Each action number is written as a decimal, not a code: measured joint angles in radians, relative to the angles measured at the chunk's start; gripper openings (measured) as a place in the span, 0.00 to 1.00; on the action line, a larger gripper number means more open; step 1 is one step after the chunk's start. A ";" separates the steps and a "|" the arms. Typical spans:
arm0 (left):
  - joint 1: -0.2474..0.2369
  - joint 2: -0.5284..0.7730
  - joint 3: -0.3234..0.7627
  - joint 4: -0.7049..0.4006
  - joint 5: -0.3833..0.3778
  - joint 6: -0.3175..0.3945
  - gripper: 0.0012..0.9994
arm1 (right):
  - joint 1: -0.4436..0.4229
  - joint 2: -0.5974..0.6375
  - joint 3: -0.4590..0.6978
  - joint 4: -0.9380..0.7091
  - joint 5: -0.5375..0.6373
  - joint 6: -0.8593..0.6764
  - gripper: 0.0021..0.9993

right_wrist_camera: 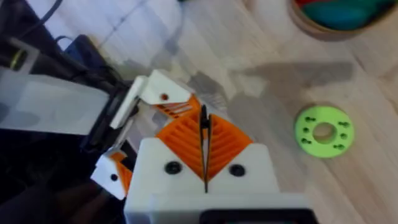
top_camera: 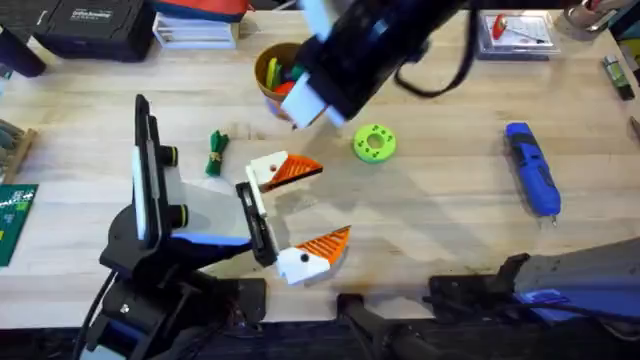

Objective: Pick up the gripper from the table and insert it into the empty holder that is missing its gripper. Then pick up a screw, insert it into the mounting hole, and use the screwdriver to tighten it. Finally, clean up the table by picking up the vegetable and placing it into the bucket.

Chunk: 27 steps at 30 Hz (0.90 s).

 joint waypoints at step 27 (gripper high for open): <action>0.000 0.000 0.000 0.000 0.000 0.000 0.99 | 0.144 0.086 0.000 -0.009 0.023 -0.003 0.00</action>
